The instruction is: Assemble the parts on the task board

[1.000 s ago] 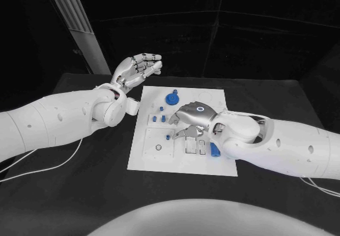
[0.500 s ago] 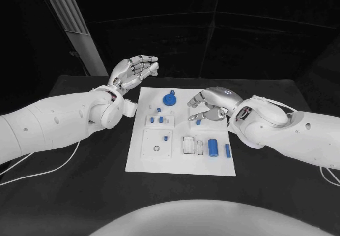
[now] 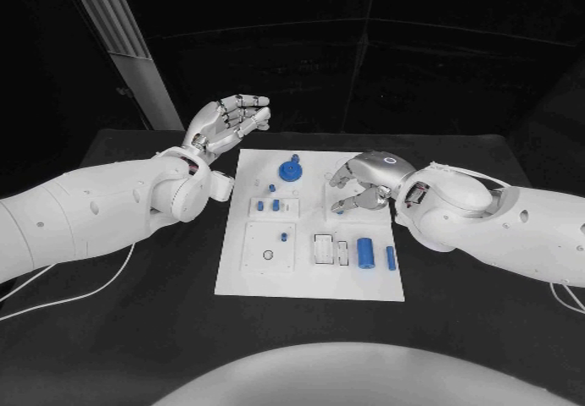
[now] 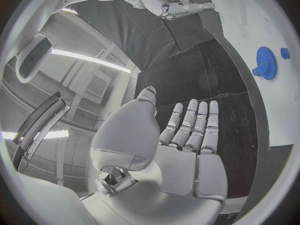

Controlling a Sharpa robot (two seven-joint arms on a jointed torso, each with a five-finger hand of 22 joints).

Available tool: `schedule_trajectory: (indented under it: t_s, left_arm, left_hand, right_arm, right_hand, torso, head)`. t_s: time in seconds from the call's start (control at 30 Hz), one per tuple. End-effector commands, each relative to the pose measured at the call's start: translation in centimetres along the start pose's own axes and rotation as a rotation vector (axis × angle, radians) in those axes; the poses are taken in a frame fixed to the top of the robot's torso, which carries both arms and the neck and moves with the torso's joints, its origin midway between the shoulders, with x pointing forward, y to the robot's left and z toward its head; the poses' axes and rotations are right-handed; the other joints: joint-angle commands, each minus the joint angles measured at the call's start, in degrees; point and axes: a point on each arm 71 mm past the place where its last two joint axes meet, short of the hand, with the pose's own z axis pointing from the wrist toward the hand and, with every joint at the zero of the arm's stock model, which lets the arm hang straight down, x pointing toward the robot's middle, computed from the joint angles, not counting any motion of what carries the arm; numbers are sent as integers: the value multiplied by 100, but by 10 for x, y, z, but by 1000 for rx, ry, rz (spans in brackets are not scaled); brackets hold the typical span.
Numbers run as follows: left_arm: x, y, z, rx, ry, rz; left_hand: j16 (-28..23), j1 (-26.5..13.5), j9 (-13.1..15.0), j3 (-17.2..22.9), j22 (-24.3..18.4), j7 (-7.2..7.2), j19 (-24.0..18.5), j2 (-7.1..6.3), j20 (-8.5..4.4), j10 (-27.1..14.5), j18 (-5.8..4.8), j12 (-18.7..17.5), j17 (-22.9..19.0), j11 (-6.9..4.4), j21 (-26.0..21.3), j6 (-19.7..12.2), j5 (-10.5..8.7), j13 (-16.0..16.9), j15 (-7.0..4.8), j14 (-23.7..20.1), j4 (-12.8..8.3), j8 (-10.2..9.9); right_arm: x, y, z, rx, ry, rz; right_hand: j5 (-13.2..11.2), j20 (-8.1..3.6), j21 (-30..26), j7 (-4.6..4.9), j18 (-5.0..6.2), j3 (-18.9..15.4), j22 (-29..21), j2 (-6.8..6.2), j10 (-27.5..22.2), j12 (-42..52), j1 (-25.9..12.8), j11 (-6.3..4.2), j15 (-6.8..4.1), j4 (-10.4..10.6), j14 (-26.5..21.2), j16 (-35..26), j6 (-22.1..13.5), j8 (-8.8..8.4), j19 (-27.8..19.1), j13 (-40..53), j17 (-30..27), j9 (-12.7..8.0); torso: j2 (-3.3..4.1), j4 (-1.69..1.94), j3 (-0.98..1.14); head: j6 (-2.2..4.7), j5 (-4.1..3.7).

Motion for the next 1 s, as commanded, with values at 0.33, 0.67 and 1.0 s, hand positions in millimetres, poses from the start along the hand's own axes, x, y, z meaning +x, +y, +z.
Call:
schedule_trajectory:
  t_s: [0.33,0.67,1.0]
  left_arm:
    - [0,-13,-1,172,5,-9]
    - [0,-13,-1,171,4,-9]
    - [1,-13,0,170,5,-9]
  left_hand:
    - [34,-2,-9,-35,-8,791,35,75,-10,-55,-83,51,-20,-7,-32,-47,40,-10,3,-36,2,38]
    - [34,-2,-9,-35,-8,791,35,75,-10,-55,-83,51,-20,-7,-32,-47,40,-10,3,-36,2,38]
    - [34,-2,-9,-35,-8,791,35,75,-10,-55,-83,51,-20,-7,-32,-47,40,-10,3,-36,2,38]
  right_arm:
    - [11,-6,4,121,115,-89]
    - [17,-4,7,134,158,-104]
    - [20,-1,10,123,165,-102]
  right_hand:
    - [14,-94,-9,-90,-28,171,1487,113,-32,73,139,-61,-77,-69,594,14,-11,3,570,7,1505,0]
    - [13,-189,24,-248,-38,288,1503,310,322,252,492,-204,-182,-110,594,14,237,106,594,22,1505,31]
    - [13,-226,24,-278,-39,307,1503,364,406,261,573,-236,-212,-84,594,14,286,112,595,3,1505,27]
  torso:
    - [-1,-1,-1]
    - [-2,4,-1]
    - [-1,-3,-2]
  head:
    - [8,-4]
    - [10,-9]
    - [18,-7]
